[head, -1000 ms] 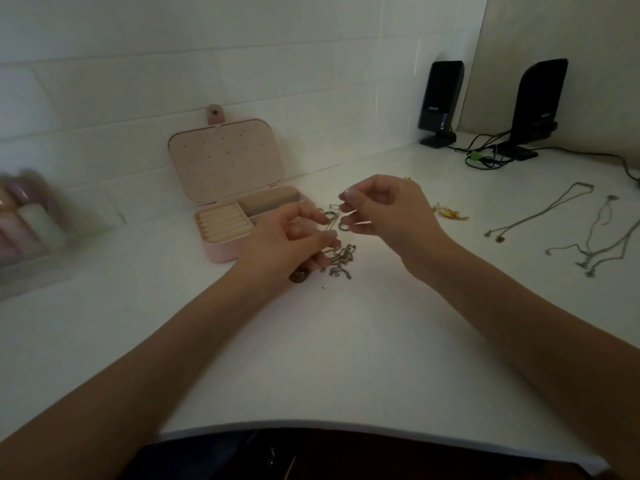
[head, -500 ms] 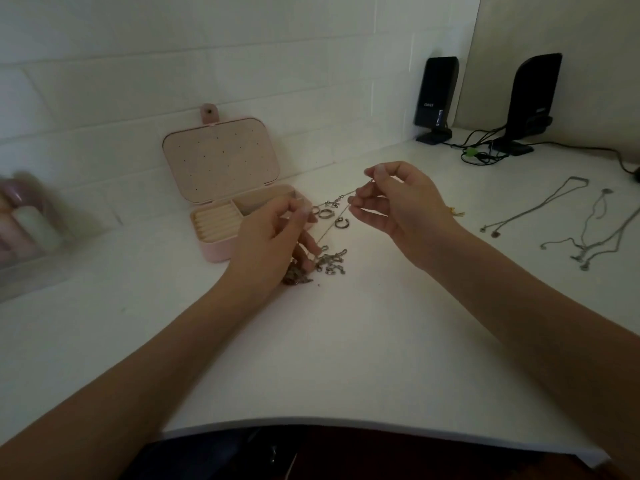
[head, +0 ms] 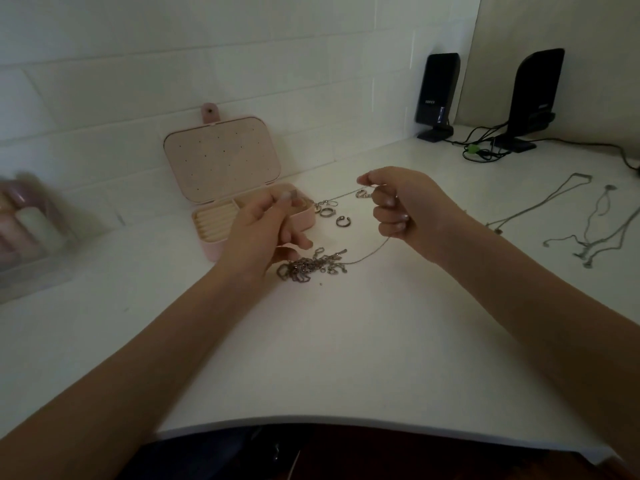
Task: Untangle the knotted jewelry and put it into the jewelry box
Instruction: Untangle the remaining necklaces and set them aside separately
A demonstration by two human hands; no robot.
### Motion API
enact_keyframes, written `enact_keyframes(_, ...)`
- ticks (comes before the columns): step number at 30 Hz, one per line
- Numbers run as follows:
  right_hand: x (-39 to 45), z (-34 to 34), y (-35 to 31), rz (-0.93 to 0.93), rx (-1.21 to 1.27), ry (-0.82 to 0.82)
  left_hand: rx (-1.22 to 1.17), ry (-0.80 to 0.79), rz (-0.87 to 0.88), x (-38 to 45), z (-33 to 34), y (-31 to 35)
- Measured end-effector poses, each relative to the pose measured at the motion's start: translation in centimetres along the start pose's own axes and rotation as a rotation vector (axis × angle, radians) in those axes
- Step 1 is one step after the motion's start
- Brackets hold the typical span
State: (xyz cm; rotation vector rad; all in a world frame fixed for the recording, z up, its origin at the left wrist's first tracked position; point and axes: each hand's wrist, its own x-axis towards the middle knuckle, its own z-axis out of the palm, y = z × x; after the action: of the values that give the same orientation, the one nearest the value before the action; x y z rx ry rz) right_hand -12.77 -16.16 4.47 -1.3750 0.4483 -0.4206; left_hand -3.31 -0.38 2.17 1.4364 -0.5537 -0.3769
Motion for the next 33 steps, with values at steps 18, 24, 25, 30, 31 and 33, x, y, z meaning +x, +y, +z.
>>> enact_keyframes(18, -0.1, -0.5, 1.1, -0.268, -0.701, -0.249, -0.187, -0.266, -0.145, 0.5, -0.9, 0.5)
enact_keyframes(24, 0.7, -0.7, 1.3, -0.276, -0.595, -0.259, -0.134, -0.300, -0.145, 0.1, -0.2, -0.1)
enact_keyframes(25, 0.7, -0.6, 1.3, -0.269, -0.593, -0.274, -0.150, -0.310, -0.156, 0.1, -0.2, -0.1)
enact_keyframes(30, 0.4, -0.3, 1.2, -0.269, -0.588, -0.274, -0.146, -0.336, -0.157, 0.1, -0.1, -0.1)
enact_keyframes(31, 0.3, -0.2, 1.0, -0.276, -0.557, -0.273, -0.127, -0.325, -0.147, 0.0, 0.0, -0.1)
enact_keyframes(33, -0.1, -0.1, 0.8, -0.278, -0.472, -0.276, -0.079, -0.301, -0.116, -0.2, 0.2, -0.1)
